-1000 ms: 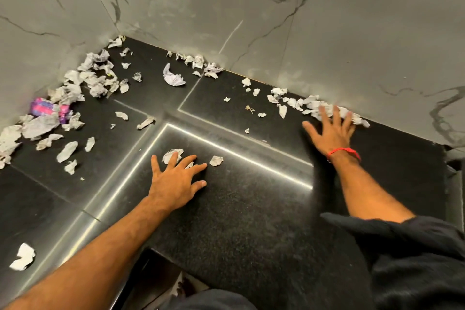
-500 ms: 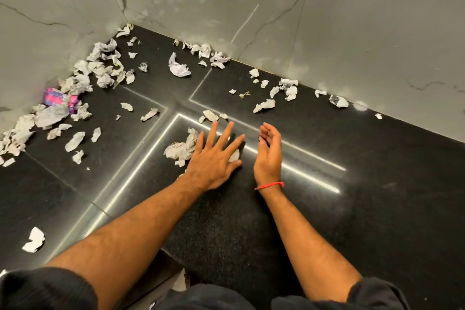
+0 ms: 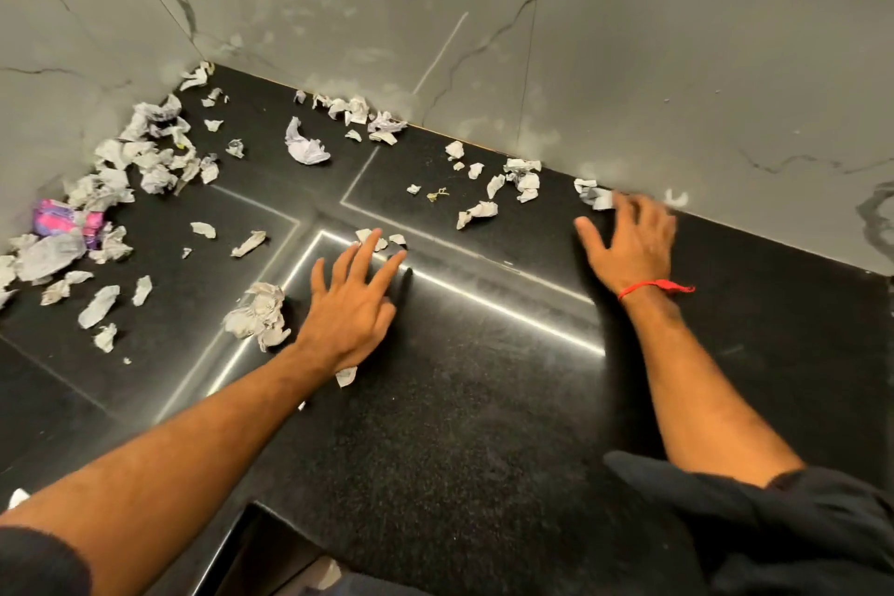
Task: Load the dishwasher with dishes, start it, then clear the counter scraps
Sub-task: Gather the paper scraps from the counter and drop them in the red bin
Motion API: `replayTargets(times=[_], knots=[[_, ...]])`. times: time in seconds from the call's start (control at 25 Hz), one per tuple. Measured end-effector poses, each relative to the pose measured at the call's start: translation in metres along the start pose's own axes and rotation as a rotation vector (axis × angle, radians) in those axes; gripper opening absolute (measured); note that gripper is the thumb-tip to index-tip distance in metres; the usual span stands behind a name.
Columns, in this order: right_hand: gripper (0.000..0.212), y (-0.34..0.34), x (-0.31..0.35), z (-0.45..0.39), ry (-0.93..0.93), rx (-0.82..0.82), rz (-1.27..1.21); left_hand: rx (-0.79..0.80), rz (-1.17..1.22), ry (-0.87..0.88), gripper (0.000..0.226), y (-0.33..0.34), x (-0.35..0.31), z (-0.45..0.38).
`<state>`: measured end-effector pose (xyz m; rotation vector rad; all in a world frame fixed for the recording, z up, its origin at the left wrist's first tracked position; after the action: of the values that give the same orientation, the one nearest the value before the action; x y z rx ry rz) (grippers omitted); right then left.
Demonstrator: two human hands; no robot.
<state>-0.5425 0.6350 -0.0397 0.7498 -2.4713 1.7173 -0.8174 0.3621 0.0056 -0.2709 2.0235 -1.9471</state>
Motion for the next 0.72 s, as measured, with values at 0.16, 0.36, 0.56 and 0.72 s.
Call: replayTargets(times=[0.16, 0.36, 0.56, 0.72], knots=[[0.044, 0.008, 0.102, 0.052, -0.331, 0.131, -0.426, -0.066, 0.052, 0.181, 0.065, -0.002, -0.053, -0.06], [0.037, -0.007, 0.101, 0.061, -0.061, -0.015, -0.835, 0.106, -0.037, 0.185, 0.065, 0.018, -0.056, -0.101], [0.069, 0.009, 0.11, 0.059, -0.063, 0.119, -0.362, 0.086, -0.091, 0.073, 0.071, 0.017, -0.012, -0.059], [0.077, 0.021, 0.11, 0.006, -0.156, 0.083, -0.264, 0.039, -0.13, -0.121, 0.068, 0.008, 0.037, -0.007]])
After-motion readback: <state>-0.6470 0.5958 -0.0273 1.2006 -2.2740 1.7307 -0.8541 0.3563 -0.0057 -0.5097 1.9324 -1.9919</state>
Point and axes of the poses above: each hand's wrist, its own z-axis away from the middle knuckle, its own y-axis out of the palm, x = y × z, the point moved 3 cm from there along -z, towards the middle knuckle, and after that the axes turned 14 degrees about -x, right-handed, at the moved point
